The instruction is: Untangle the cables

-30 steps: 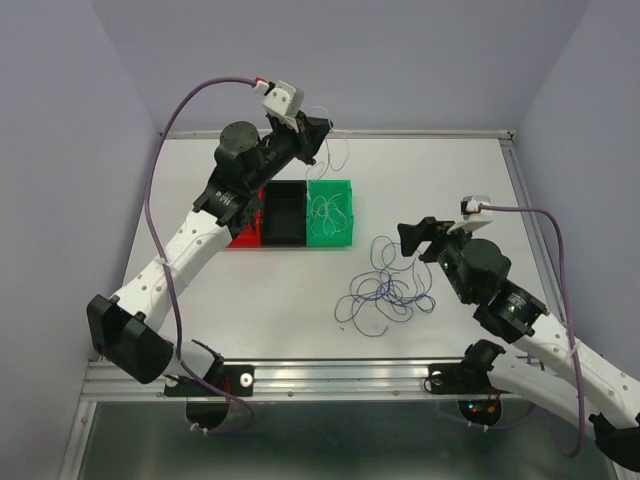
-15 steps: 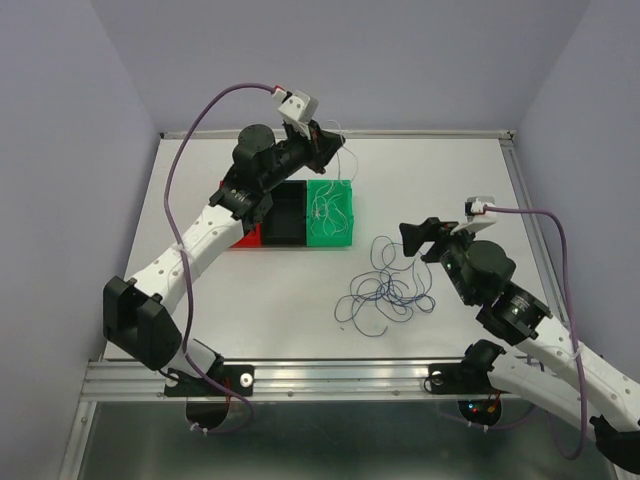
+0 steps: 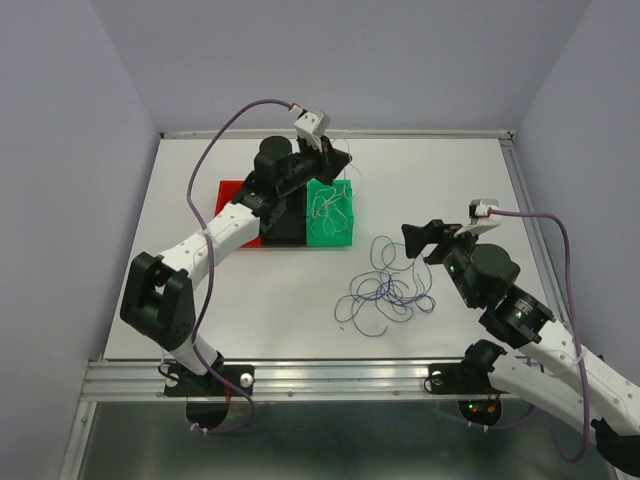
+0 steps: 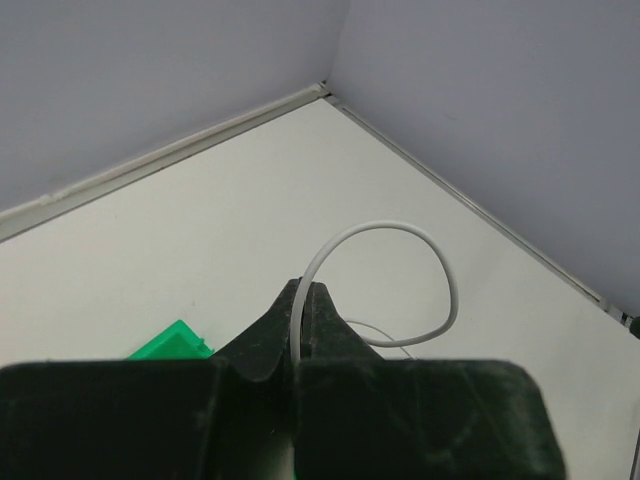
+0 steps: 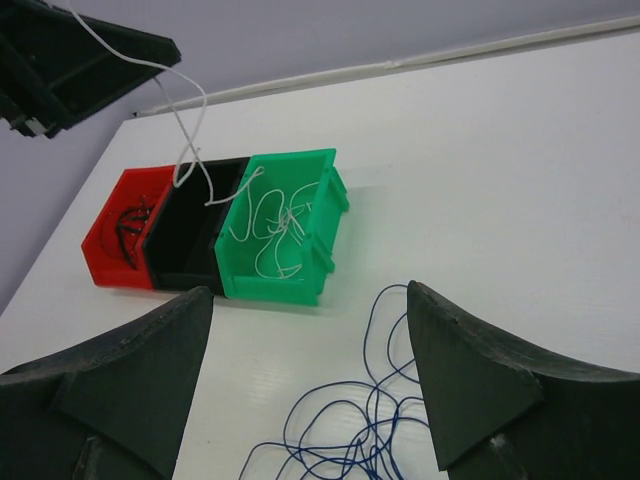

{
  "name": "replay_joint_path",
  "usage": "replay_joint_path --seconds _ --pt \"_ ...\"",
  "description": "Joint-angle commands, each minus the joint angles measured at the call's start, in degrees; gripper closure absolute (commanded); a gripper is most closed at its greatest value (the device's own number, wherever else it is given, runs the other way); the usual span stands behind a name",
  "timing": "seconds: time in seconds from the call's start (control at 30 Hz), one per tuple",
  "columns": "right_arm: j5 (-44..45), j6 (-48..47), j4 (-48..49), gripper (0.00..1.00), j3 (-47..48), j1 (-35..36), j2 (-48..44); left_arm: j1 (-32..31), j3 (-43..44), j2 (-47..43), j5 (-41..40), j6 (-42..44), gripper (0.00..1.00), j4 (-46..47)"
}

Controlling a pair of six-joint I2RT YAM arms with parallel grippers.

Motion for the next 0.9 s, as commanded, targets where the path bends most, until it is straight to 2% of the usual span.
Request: replay_joint_path --seconds 0.0,0.23,0.37,0.53,0.7,0.87 --pt "-0.2 -0.1 1.6 0.16 -1.1 -0.2 -0.9 -0.1 -1.5 1.4 -0.1 0.9 1.0 4.6" --pt "-0.4 -0.1 1.1 0.16 -1.0 -0.2 -1.1 0.5 -5.2 4.5 -2.1 3.2 1.0 5.5" --pt "-0.3 -0.1 0.8 0.16 -0.5 -0.2 -0.5 3.9 -6.7 5.4 -3.0 4.8 1.0 4.6" --pt "-0.2 0.0 0.9 0.16 -0.1 -0.2 0.4 5.5 -3.5 9.5 -3.8 8.3 1.0 -4.1" --pt "-0.3 0.6 0.9 0.16 0.3 -0.2 1.6 5.5 -2.8 13.1 -4.6 10.9 1.0 -7.1" --pt "-0.2 0.8 0.9 0.16 0.9 -0.2 3.2 4.0 1.9 17.2 -9.2 15.8 1.0 -14.7"
